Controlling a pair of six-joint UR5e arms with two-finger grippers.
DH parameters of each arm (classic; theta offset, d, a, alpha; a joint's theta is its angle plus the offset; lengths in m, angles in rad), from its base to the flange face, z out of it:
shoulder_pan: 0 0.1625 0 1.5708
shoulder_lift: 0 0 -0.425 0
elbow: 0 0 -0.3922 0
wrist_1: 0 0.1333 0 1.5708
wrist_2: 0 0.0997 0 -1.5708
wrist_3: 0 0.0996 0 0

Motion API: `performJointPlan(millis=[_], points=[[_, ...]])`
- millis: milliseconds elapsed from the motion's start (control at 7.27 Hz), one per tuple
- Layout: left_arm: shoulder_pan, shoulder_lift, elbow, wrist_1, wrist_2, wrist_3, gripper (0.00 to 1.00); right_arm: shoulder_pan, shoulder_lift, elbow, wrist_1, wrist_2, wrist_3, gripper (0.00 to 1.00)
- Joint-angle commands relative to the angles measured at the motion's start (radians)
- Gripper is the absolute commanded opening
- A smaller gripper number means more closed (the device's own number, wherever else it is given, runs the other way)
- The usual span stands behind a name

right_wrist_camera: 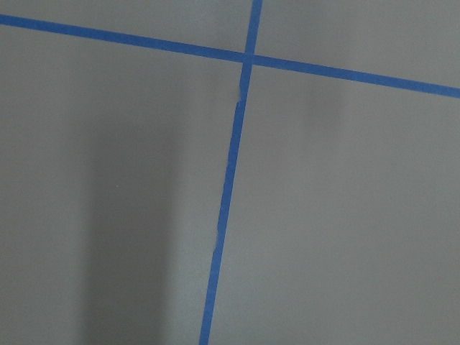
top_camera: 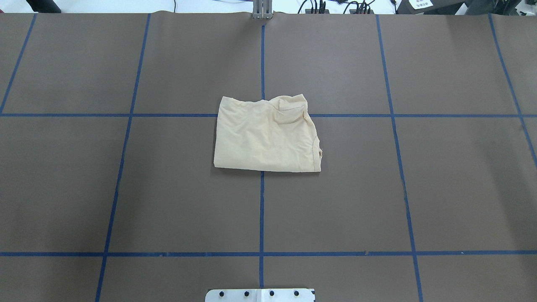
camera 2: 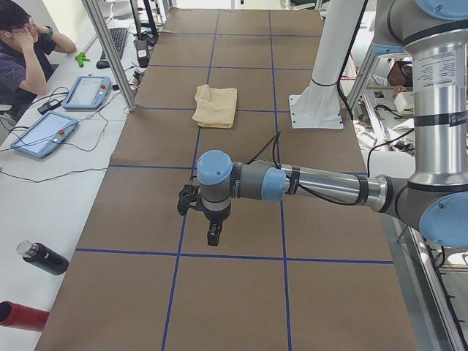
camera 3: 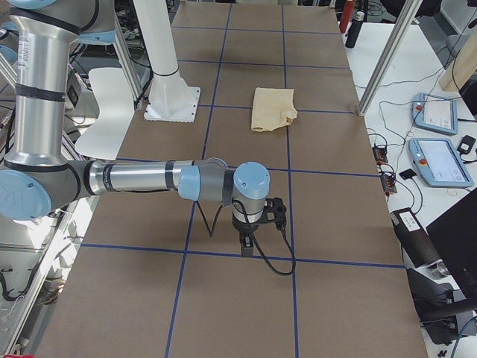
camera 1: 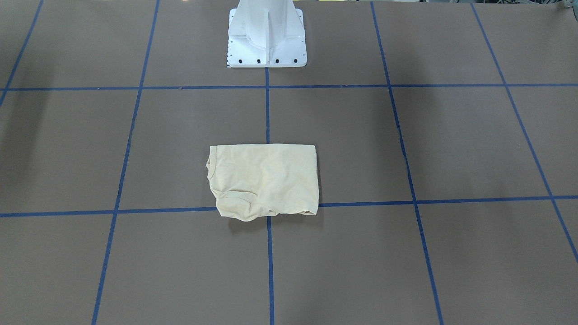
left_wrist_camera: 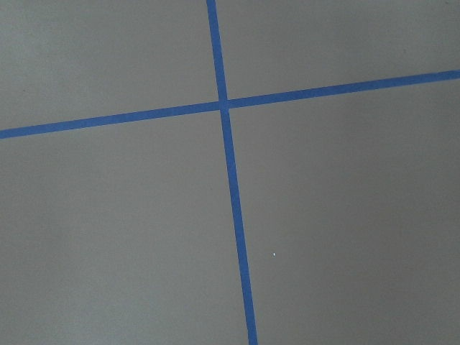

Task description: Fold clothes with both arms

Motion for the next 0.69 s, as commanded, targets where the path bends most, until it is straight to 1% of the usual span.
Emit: performJointPlan(millis=[0,550], points=[[0.0,0.001,0.0,0.0,-0.004,-0.001,1.0,0.0,0.0,0.001,0.0,0.002,0.0,1.0],[0.0,0.0,0.002,0.0,-0.005,0.001,1.0,0.0,0.0,0.003,0.002,0.002,0.0,1.0]])
